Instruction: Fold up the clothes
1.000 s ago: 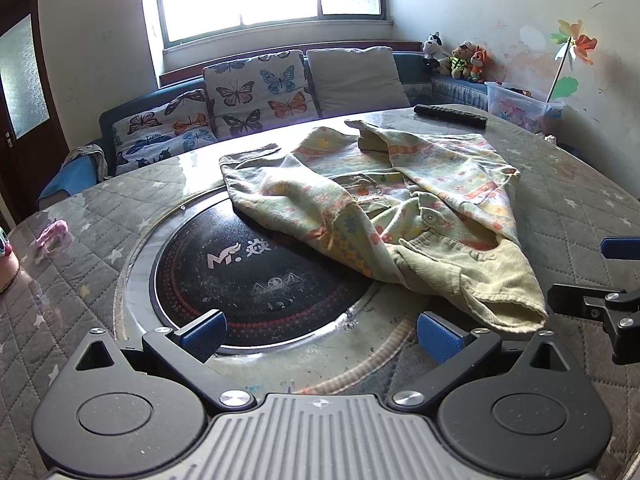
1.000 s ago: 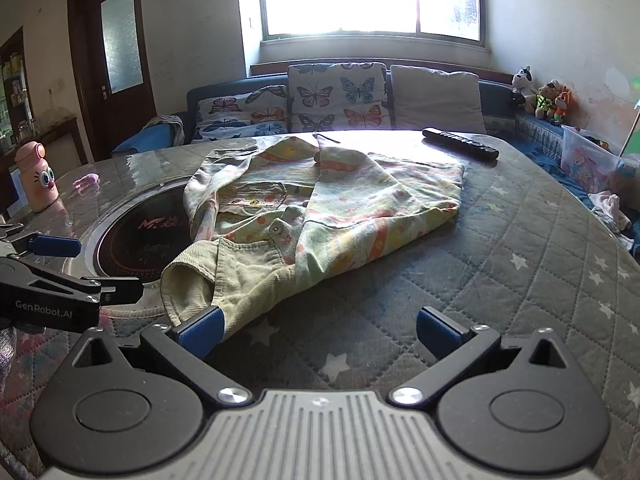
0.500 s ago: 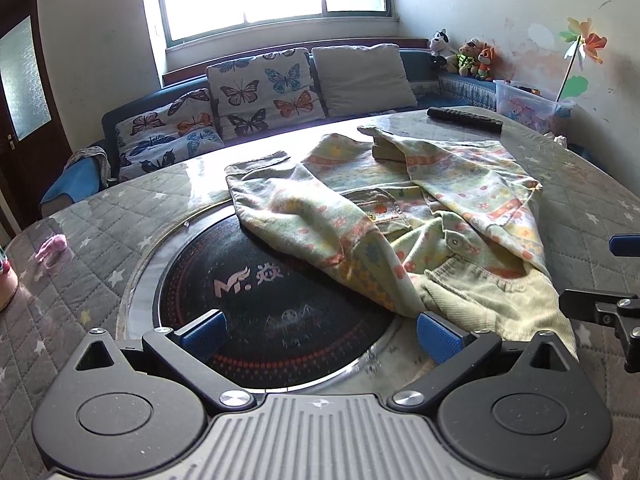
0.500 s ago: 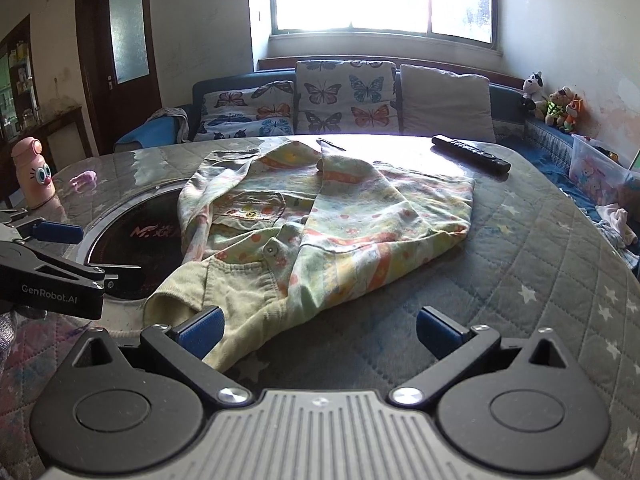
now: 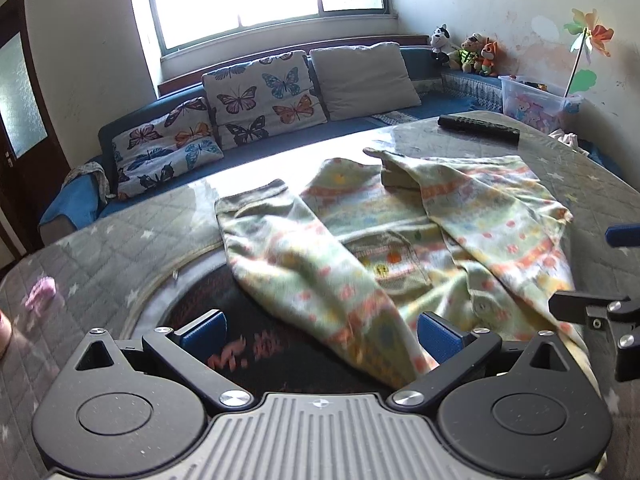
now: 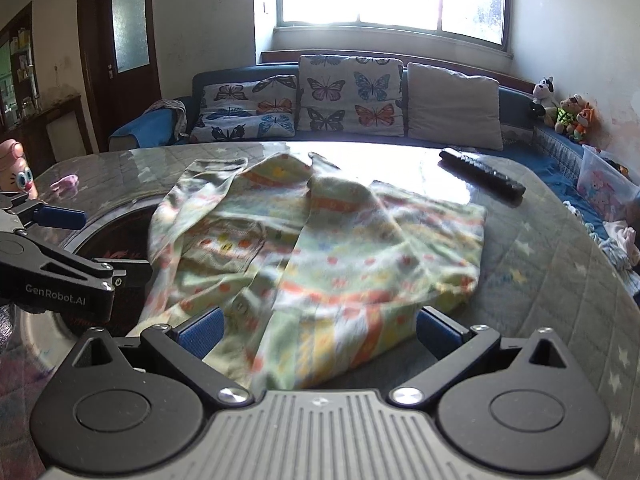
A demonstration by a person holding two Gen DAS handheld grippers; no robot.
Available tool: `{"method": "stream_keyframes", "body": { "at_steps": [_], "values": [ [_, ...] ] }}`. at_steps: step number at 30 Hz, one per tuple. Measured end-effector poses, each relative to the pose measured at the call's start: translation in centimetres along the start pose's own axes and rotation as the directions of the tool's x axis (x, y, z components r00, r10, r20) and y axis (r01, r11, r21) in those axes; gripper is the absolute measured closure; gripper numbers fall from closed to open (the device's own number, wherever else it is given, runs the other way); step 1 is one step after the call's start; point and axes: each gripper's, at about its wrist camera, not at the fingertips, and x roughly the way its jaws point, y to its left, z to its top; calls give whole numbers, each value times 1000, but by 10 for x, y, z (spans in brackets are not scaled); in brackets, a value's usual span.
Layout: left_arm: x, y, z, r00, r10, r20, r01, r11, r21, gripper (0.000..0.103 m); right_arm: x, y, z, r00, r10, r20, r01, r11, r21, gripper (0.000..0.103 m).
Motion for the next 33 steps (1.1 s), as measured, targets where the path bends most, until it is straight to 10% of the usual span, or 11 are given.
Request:
{"method": "stream_keyframes", "body": {
  "at_steps": [21, 24, 28, 33],
  "values": [
    [104, 20, 62, 996, 6, -91, -12, 998, -62, 20, 140, -18, 103, 1000, -5, -3, 5, 998, -57, 20],
    [114, 22, 60, 993, 15, -116, -20, 999, -45, 35, 157, -14, 105, 1000, -21, -21, 19, 996, -86, 33],
    [119, 31, 55, 989, -6, -149, -3, 998, -63, 79, 164, -21, 102, 999, -36, -39, 33, 997, -76, 78],
    [105, 42, 46, 992, 4, -125, -14, 997, -77, 97, 131, -45, 100, 998, -60, 6, 60, 998, -1, 99]
  ]
}}
